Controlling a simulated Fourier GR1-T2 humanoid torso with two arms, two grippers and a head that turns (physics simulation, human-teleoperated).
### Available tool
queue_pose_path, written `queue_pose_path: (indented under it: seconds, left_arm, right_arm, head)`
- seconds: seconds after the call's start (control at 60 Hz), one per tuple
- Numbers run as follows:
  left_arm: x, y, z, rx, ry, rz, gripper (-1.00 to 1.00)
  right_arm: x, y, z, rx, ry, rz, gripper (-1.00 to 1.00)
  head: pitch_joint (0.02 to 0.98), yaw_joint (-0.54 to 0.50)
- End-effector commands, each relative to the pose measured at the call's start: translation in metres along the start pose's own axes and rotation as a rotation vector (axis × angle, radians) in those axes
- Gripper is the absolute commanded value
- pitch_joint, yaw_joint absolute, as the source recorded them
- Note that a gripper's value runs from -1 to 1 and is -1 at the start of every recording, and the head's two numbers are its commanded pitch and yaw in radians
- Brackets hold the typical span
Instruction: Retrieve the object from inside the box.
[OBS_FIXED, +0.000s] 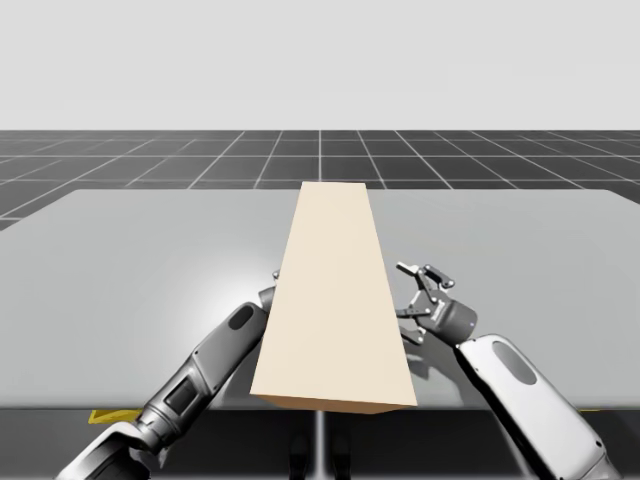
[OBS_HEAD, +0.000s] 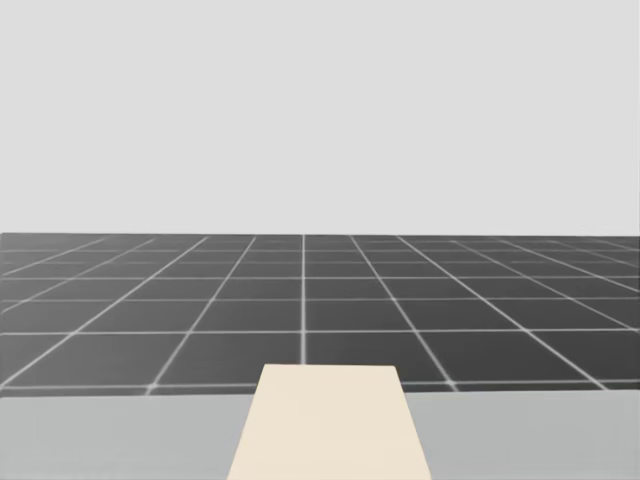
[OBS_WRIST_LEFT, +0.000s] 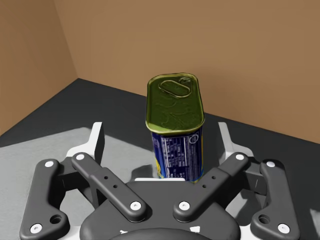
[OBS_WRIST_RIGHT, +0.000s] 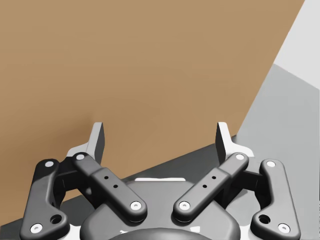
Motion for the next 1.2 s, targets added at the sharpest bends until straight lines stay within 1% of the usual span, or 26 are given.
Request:
queue_pose_path:
  seconds: [0.017, 0.117, 0.133, 0.183, 0.233, 0.267, 0.317, 0.35, 0.417, 0.433, 0.45, 0.483, 0.617, 0.65, 0.683, 0.733, 0.767, 0.8, 0.817, 0.883, 0.917, 1.05, 1.117, 1.133, 1.167, 1.2]
  left_arm:
    - [-0.008, 0.004, -0.016, -0.017, 0.011, 0.01, -1.0]
    - [-0.005, 0.005, -0.025, -0.028, 0.016, 0.009, -1.0]
    - [-0.005, 0.007, -0.028, -0.024, 0.015, 0.019, -1.0]
    - [-0.006, 0.009, -0.031, -0.023, 0.017, 0.022, -1.0]
    - [-0.009, 0.012, -0.034, -0.021, 0.026, 0.047, -1.0]
    - [-0.01, 0.012, -0.034, -0.023, 0.03, 0.05, -1.0]
    - [-0.016, 0.013, -0.035, -0.021, 0.053, 0.084, -1.0]
    - [-0.021, 0.012, -0.036, -0.019, 0.064, 0.092, -1.0]
    - [-0.022, 0.009, -0.037, -0.039, 0.086, 0.089, -1.0]
    - [-0.023, 0.009, -0.037, -0.034, 0.08, 0.088, -0.92]
    - [-0.022, 0.008, -0.037, -0.043, 0.091, 0.099, 0.81]
    - [-0.022, 0.007, -0.037, -0.054, 0.096, 0.108, 0.98]
    - [-0.019, 0.006, -0.035, -0.072, 0.099, 0.119, 1.0]
    - [-0.017, 0.007, -0.034, -0.07, 0.095, 0.118, 1.0]
    - [-0.012, 0.009, -0.031, -0.063, 0.084, 0.111, 1.0]
    - [-0.004, 0.014, -0.025, -0.048, 0.057, 0.113, 1.0]
    - [0.003, 0.017, -0.02, -0.037, 0.046, 0.099, 1.0]
    - [0.005, 0.019, -0.017, -0.032, 0.04, 0.097, 1.0]
    - [0.009, 0.021, -0.012, -0.019, 0.039, 0.086, 1.0]
    - [0.016, 0.027, 0.003, 0.008, 0.034, 0.067, 1.0]
    - [0.019, 0.03, 0.013, 0.028, 0.03, 0.067, 1.0]
    - [0.024, 0.035, 0.05, 0.091, 0.028, 0.028, 1.0]
    - [0.03, 0.037, 0.066, 0.114, 0.025, 0.024, 1.0]
    - [0.033, 0.037, 0.074, 0.128, 0.022, 0.014, 1.0]
    - [0.036, 0.037, 0.081, 0.135, 0.018, 0.02, 1.0]
    - [0.038, 0.036, 0.087, 0.146, 0.016, 0.01, 1.0]
  right_arm:
    - [-0.004, -0.005, 0.008, 0.005, 0.012, -0.008, -1.0]
    - [-0.004, -0.005, 0.009, 0.006, 0.013, -0.007, -1.0]
    - [-0.004, -0.005, 0.009, 0.006, 0.013, -0.007, -1.0]
    - [-0.003, -0.005, 0.009, 0.006, 0.011, -0.007, -1.0]
    - [-0.003, -0.005, 0.009, 0.006, 0.01, -0.007, -1.0]
    - [-0.003, -0.005, 0.009, 0.006, 0.011, -0.007, -1.0]
    - [-0.003, -0.005, 0.009, 0.006, 0.012, -0.006, -1.0]
    - [-0.003, -0.005, 0.01, 0.005, 0.011, -0.007, -1.0]
    - [-0.002, -0.005, 0.01, 0.006, 0.008, -0.007, -1.0]
    - [-0.002, -0.005, 0.01, 0.005, 0.007, -0.007, -1.0]
    - [-0.002, -0.005, 0.01, 0.005, 0.007, -0.007, -1.0]
    - [-0.002, -0.005, 0.01, 0.005, 0.008, -0.007, -1.0]
    - [-0.002, -0.006, 0.01, 0.004, 0.006, -0.007, -1.0]
    - [-0.002, -0.005, 0.01, 0.002, 0.004, -0.013, -1.0]
    - [-0.002, -0.005, 0.01, 0.001, 0.003, -0.013, -1.0]
    - [-0.001, -0.005, 0.011, 0.0, 0.002, -0.013, -1.0]
    - [-0.001, -0.006, 0.011, 0.0, 0.001, -0.014, -1.0]
    - [-0.001, -0.006, 0.011, 0.0, 0.002, -0.014, -1.0]
    - [-0.002, -0.006, 0.011, -0.001, 0.002, -0.013, -1.0]
    - [-0.001, -0.006, 0.011, -0.002, 0.0, -0.014, -1.0]
    - [-0.001, -0.006, 0.011, -0.002, -0.001, -0.015, -1.0]
    - [0.0, -0.007, 0.011, -0.002, -0.004, -0.017, -1.0]
    - [0.0, -0.007, 0.012, -0.002, -0.005, -0.019, -1.0]
    - [0.0, -0.007, 0.012, -0.002, -0.006, -0.02, -1.0]
    - [0.0, -0.007, 0.012, -0.002, -0.006, -0.02, -1.0]
    - [0.0, -0.007, 0.012, -0.002, -0.006, -0.021, -1.0]
  head:
    - [0.161, -0.03]
    - [0.159, -0.03]
    - [0.159, -0.03]
    - [0.159, -0.03]
    - [0.162, -0.03]
    - [0.163, -0.03]
    - [0.166, -0.03]
    - [0.166, -0.03]
    - [0.165, -0.03]
    - [0.165, -0.03]
    - [0.164, -0.03]
    - [0.164, -0.03]
    - [0.163, -0.03]
    - [0.163, -0.03]
    - [0.163, -0.03]
    - [0.161, -0.03]
    - [0.161, -0.03]
    - [0.16, -0.03]
    - [0.159, -0.03]
    - [0.159, -0.03]
    - [0.158, -0.03]
    - [0.156, -0.03]
    - [0.154, -0.03]
    - [0.153, -0.03]
    - [0.152, -0.03]
    - [0.152, -0.03]
